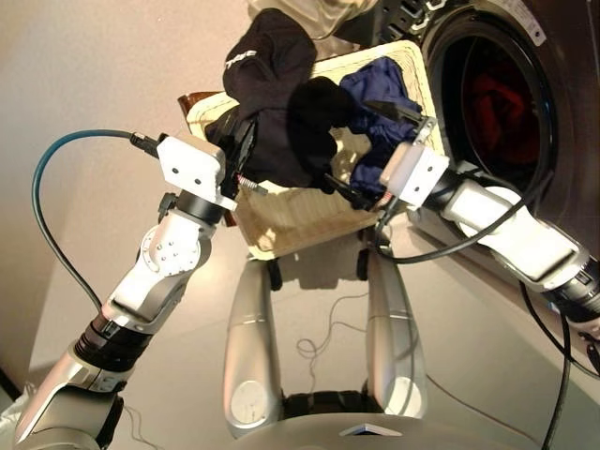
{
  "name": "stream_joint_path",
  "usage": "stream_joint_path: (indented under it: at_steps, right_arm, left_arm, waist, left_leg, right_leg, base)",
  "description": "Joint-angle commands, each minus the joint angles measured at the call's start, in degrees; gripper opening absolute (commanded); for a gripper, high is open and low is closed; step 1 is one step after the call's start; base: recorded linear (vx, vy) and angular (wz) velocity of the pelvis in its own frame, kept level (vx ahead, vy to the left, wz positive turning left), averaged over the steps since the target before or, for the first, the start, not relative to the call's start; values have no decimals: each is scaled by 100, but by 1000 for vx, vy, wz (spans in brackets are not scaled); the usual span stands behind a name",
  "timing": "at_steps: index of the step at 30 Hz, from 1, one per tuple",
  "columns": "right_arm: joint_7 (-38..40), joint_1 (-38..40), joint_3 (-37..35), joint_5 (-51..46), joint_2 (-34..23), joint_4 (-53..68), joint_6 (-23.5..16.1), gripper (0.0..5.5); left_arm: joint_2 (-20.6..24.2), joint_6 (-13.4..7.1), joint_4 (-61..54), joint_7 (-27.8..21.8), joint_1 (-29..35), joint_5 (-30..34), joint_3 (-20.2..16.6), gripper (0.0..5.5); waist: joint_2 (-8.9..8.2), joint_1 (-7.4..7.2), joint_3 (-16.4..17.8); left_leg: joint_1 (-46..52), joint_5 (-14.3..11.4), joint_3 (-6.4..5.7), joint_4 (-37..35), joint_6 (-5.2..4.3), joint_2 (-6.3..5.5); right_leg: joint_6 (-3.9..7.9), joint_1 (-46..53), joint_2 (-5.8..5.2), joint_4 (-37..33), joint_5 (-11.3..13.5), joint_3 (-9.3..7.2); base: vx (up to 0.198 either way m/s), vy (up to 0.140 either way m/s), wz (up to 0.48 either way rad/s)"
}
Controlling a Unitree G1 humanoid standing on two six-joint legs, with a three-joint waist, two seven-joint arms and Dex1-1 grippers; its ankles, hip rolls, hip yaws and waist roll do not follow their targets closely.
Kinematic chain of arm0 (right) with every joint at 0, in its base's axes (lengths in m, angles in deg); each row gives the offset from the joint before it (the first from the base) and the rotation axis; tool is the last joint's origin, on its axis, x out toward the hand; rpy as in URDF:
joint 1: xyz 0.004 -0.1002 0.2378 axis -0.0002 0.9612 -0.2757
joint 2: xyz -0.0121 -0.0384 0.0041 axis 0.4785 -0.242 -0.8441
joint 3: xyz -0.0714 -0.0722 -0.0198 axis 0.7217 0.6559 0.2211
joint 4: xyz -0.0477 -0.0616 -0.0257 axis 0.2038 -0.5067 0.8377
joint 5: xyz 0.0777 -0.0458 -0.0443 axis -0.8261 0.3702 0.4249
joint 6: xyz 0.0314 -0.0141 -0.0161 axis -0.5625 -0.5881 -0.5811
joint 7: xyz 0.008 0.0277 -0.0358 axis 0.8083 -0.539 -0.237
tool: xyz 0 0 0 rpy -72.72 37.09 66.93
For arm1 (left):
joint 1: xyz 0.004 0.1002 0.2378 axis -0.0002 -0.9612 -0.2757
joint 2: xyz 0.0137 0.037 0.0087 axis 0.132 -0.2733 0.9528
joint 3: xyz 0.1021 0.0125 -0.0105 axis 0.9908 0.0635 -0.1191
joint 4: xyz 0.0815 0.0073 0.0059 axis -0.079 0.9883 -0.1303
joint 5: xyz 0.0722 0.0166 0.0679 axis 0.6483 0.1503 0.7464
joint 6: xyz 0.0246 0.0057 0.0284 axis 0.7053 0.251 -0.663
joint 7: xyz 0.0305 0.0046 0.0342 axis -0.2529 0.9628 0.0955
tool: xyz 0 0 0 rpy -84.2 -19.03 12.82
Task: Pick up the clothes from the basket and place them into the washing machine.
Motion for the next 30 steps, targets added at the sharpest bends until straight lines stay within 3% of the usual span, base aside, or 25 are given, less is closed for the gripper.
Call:
stream_joint_path:
  at_steps: [1,17,30]
  right_arm:
    - [22,-729,156,-183,-65,208,-171,550]
    - [117,-950,94,122,730,-185,-113,550]
    - [-299,-1503,620,460,1508,-513,108,550]
  left_arm:
    - [104,-569,-1203,-111,68,-101,-50,0]
    - [-174,-536,-1249,-210,201,-120,59,0]
    - [-292,-494,-1171,-346,411,-109,154,0]
  waist:
    - [275,-46,-94]
    - [329,-2,-94]
    - [371,58,-94]
  left_leg:
    - [60,318,-112,-223,-186,33]
    - [16,300,-73,-200,-170,40]
    - [-29,307,-72,-168,-156,39]
  right_leg:
    - [141,430,3,-7,-280,-152]
    - [125,379,-13,-14,-271,-144]
    - [86,348,-2,-9,-267,-130]
  base:
    - [0,0,0]
    - [0,0,0]
    - [0,0,0]
